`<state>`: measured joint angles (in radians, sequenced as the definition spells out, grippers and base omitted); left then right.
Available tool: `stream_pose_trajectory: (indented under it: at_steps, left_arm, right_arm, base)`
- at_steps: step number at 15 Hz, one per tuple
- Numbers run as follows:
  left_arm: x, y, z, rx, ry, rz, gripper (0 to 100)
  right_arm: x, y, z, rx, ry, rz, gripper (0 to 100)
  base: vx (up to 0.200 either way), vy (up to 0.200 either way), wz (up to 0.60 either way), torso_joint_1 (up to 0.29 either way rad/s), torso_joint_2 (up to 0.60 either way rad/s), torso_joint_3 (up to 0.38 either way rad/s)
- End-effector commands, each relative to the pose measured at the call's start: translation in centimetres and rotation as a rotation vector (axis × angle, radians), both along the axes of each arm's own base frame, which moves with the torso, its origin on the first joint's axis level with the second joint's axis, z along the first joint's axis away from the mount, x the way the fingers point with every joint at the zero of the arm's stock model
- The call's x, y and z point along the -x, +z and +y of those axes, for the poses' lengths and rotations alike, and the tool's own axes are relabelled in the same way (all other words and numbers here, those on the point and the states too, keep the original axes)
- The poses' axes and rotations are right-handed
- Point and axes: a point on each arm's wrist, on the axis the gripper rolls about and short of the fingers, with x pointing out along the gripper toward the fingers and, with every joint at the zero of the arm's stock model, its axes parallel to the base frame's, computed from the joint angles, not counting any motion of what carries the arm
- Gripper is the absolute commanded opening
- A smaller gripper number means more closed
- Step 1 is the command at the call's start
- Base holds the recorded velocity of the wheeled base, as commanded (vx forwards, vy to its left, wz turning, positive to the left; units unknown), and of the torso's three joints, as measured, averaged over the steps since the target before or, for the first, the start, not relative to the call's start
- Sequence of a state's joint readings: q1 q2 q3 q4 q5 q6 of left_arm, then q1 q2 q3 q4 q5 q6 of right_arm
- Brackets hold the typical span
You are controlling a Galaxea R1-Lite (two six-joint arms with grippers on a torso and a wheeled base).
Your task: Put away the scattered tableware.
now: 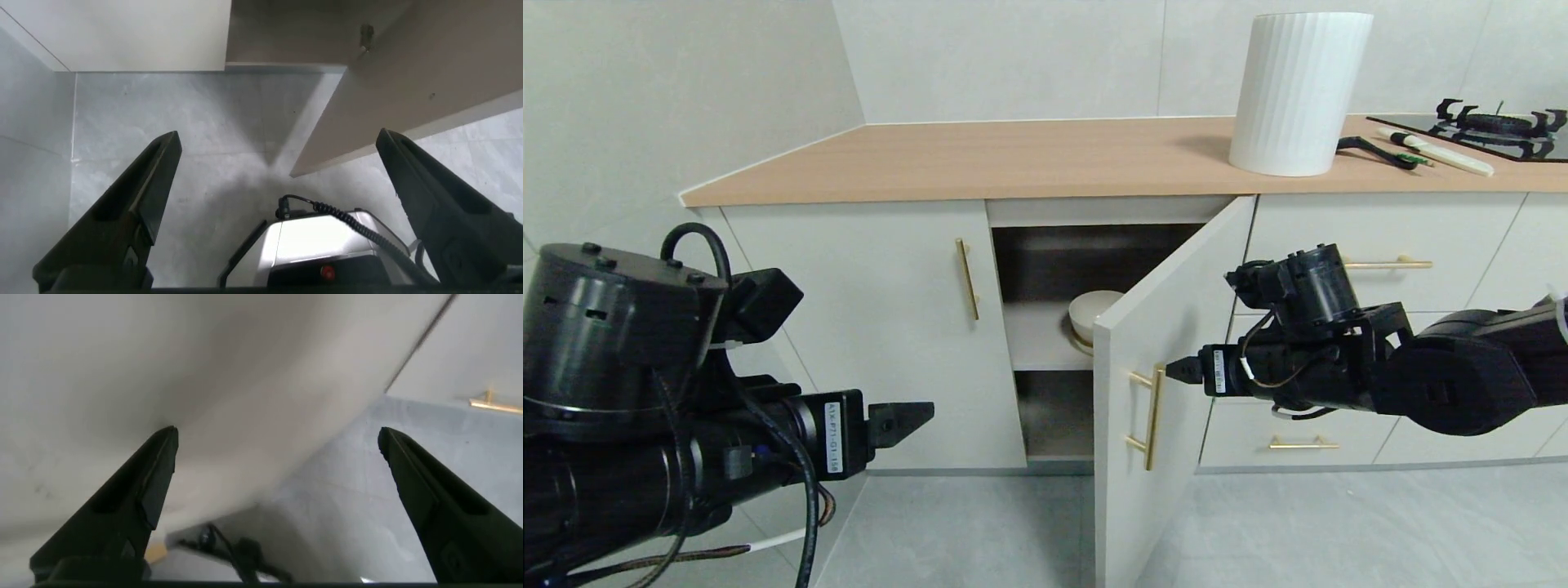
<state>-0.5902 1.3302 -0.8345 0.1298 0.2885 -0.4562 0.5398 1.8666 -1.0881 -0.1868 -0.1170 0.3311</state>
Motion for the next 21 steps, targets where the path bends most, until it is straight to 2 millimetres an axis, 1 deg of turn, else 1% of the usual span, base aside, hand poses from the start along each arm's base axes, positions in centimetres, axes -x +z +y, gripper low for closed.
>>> stream_pose_trajectory:
  at_steps: [1,6,8,12,15,21]
  left_arm:
    - [0.0,-0.1,0.0,-0.002,0.001,0.003,100]
    - [-0.1,0.0,-0.1,0.0,0.003,0.001,100]
    - [-0.1,0.0,-0.1,0.0,0.003,0.0,100]
    - [-0.1,0.0,-0.1,-0.002,0.006,0.002,100]
    - [-0.2,-0.2,0.0,-0.003,0.007,0.006,100]
    - [-0.2,-0.3,-0.1,-0.007,0.005,0.013,100]
  right_arm:
    - [-0.5,-1.1,0.5,-0.003,-0.003,0.013,100]
    - [-1.0,-1.8,1.7,-0.068,-0.014,0.004,100]
    - [-1.0,-1.8,2.2,-0.09,-0.012,-0.008,100]
    - [-1.0,-1.2,3.5,-0.187,-0.028,-0.013,100]
    - [-2.4,-0.8,4.6,-0.303,-0.087,0.005,100]
    - [-3.8,-0.6,5.5,-0.394,-0.151,0.004,100]
  base:
    - [0.0,0.0,0.0,0.0,0.0,0.0]
    - [0.2,0.0,0.0,0.0,0.0,0.0]
    - [0.0,0.0,0.0,0.0,0.0,0.0]
    - [0.0,0.0,0.0,0.0,0.0,0.0]
    - [0.0,0.0,0.0,0.0,0.0,0.0]
    - [0.0,0.0,0.0,0.0,0.0,0.0]
